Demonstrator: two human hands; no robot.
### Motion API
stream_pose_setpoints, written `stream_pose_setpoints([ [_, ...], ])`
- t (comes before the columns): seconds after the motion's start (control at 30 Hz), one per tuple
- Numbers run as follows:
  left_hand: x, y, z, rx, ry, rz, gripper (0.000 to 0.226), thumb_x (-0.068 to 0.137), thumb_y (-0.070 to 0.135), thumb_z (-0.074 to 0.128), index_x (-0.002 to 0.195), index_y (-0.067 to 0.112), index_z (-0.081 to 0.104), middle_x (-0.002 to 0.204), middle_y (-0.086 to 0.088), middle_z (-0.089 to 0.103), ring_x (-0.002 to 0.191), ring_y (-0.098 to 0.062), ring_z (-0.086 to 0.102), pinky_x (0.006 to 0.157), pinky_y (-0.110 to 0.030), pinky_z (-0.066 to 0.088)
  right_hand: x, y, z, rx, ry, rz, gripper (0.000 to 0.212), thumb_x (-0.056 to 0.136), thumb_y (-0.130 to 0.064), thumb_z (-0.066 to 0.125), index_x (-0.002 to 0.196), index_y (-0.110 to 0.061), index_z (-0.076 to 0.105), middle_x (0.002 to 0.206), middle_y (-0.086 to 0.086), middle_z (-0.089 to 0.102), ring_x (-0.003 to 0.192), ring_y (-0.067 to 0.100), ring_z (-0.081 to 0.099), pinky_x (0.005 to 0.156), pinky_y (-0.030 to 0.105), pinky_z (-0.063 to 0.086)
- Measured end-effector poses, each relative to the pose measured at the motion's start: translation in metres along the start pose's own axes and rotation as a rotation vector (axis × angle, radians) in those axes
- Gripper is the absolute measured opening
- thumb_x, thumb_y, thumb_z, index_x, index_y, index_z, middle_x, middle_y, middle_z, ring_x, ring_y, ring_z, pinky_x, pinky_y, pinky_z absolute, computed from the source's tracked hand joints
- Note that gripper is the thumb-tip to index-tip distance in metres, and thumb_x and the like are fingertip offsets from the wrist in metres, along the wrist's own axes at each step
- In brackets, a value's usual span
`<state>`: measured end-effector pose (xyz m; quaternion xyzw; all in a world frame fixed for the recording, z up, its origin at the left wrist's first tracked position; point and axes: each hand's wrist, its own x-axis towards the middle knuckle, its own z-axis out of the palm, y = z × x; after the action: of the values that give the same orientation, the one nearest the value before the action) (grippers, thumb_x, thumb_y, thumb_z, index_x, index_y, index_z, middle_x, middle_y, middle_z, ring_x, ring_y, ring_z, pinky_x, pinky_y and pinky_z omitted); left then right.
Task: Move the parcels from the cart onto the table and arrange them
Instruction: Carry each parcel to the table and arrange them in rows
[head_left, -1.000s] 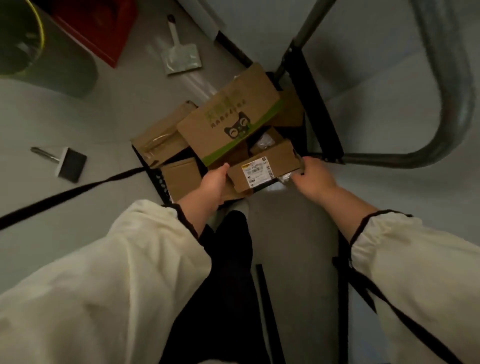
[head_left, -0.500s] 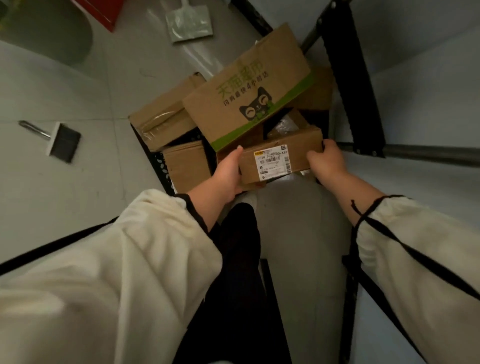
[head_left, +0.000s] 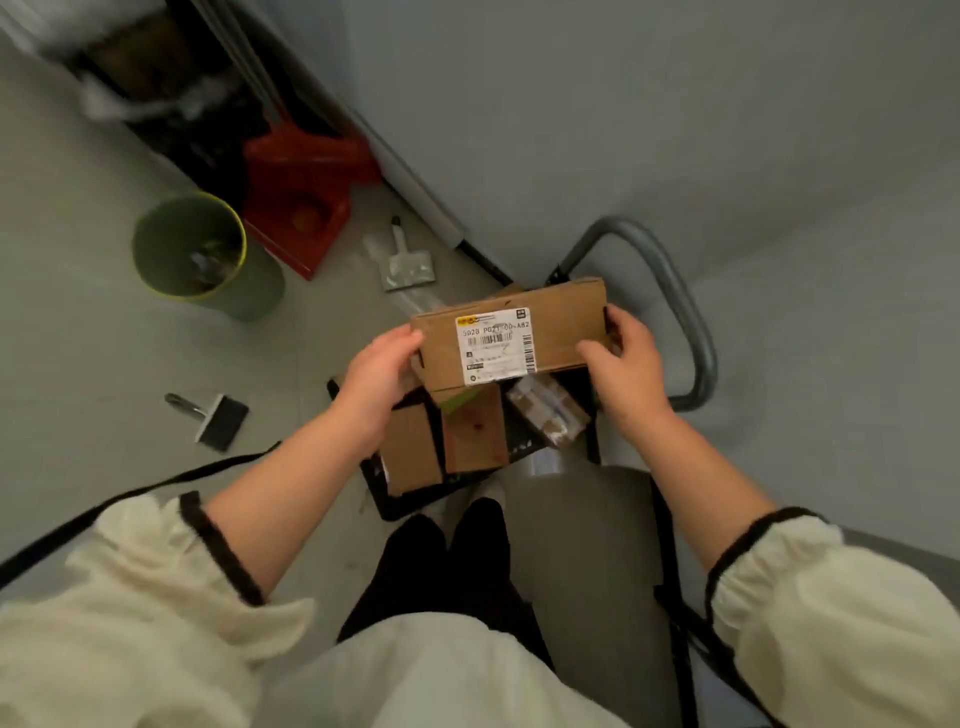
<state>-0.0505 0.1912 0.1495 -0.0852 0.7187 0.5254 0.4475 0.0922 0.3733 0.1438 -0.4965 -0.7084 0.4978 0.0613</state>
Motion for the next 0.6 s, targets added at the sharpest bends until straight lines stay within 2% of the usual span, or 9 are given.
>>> stream_pose_setpoints([
  [0.07, -0.034, 0.047, -0.022, -0.038, -0.030, 0.165, 0.033, 0.095, 0.032, 0.048, 0.126, 0.029, 0.058, 0.124, 0.010, 0.061, 0.120, -0.011, 0.050, 0.095, -0.039, 0.038, -0.021, -0.054, -0.020, 0.094, 0.039, -0.100, 0.054, 0.086, -0.016, 0.059, 0.138, -0.018, 0.043, 0.129, -0.006, 0.048, 0.110, 0.002, 0.048, 0.089, 0.015, 0.038],
  [0.13, -0.069, 0.091, -0.042, -0.057, -0.060, 0.328, 0.042, 0.092, 0.034, 0.048, 0.133, 0.028, 0.052, 0.133, 0.008, 0.055, 0.126, -0.013, 0.046, 0.103, -0.044, 0.034, -0.048, -0.107, -0.041, 0.212, 0.066, -0.224, 0.050, 0.087, -0.017, 0.060, 0.135, -0.023, 0.045, 0.121, -0.016, 0.051, 0.101, -0.010, 0.051, 0.078, 0.003, 0.039],
  [0.2, -0.107, 0.129, -0.061, -0.075, -0.087, 0.485, 0.055, 0.086, 0.037, 0.048, 0.140, 0.024, 0.045, 0.141, 0.003, 0.048, 0.129, -0.015, 0.045, 0.108, -0.048, 0.033, -0.080, -0.155, -0.061, 0.297, 0.088, -0.361, 0.044, 0.084, -0.020, 0.060, 0.124, -0.029, 0.047, 0.115, -0.023, 0.051, 0.098, -0.016, 0.051, 0.075, 0.002, 0.041],
  [0.27, -0.142, 0.156, -0.076, -0.101, -0.112, 0.633, 0.063, 0.082, 0.034, 0.051, 0.143, 0.024, 0.039, 0.144, -0.002, 0.043, 0.128, -0.016, 0.046, 0.108, -0.047, 0.035, -0.111, -0.194, -0.075, 0.372, 0.101, -0.473, 0.040, 0.078, -0.021, 0.058, 0.114, -0.035, 0.048, 0.113, -0.023, 0.055, 0.101, -0.013, 0.052, 0.079, 0.005, 0.043],
  [0.37, -0.190, 0.177, -0.101, -0.056, -0.144, 0.864, 0.077, 0.075, 0.033, 0.060, 0.146, 0.030, 0.029, 0.147, -0.010, 0.035, 0.130, -0.021, 0.044, 0.107, -0.042, 0.038, -0.154, -0.234, -0.086, 0.435, 0.127, -0.656, 0.041, 0.078, -0.016, 0.058, 0.110, -0.042, 0.053, 0.112, -0.020, 0.061, 0.108, 0.001, 0.057, 0.087, 0.015, 0.046],
  [0.43, -0.212, 0.183, -0.116, 0.020, -0.182, 0.965, 0.084, 0.074, 0.029, 0.064, 0.147, 0.036, 0.022, 0.147, -0.003, 0.036, 0.128, -0.014, 0.046, 0.099, -0.026, 0.044, -0.172, -0.247, -0.087, 0.449, 0.142, -0.744, 0.044, 0.081, -0.013, 0.060, 0.111, -0.045, 0.056, 0.116, -0.016, 0.062, 0.111, 0.012, 0.058, 0.096, 0.028, 0.047],
  [0.5, -0.226, 0.184, -0.127, 0.068, -0.215, 0.996, 0.088, 0.075, 0.026, 0.067, 0.145, 0.045, 0.017, 0.142, 0.012, 0.044, 0.125, -0.005, 0.048, 0.093, -0.014, 0.043, -0.182, -0.253, -0.084, 0.468, 0.139, -0.777, 0.047, 0.088, -0.006, 0.061, 0.115, -0.044, 0.057, 0.119, -0.012, 0.062, 0.114, 0.017, 0.058, 0.101, 0.039, 0.044],
  [0.6, -0.235, 0.181, -0.138, 0.067, -0.161, 1.005, 0.089, 0.076, 0.020, 0.072, 0.137, 0.055, 0.019, 0.139, 0.018, 0.045, 0.124, 0.002, 0.047, 0.090, -0.009, 0.042, -0.190, -0.259, -0.075, 0.488, 0.117, -0.789, 0.047, 0.087, -0.003, 0.059, 0.119, -0.038, 0.055, 0.121, -0.014, 0.062, 0.119, 0.011, 0.056, 0.103, 0.035, 0.044],
])
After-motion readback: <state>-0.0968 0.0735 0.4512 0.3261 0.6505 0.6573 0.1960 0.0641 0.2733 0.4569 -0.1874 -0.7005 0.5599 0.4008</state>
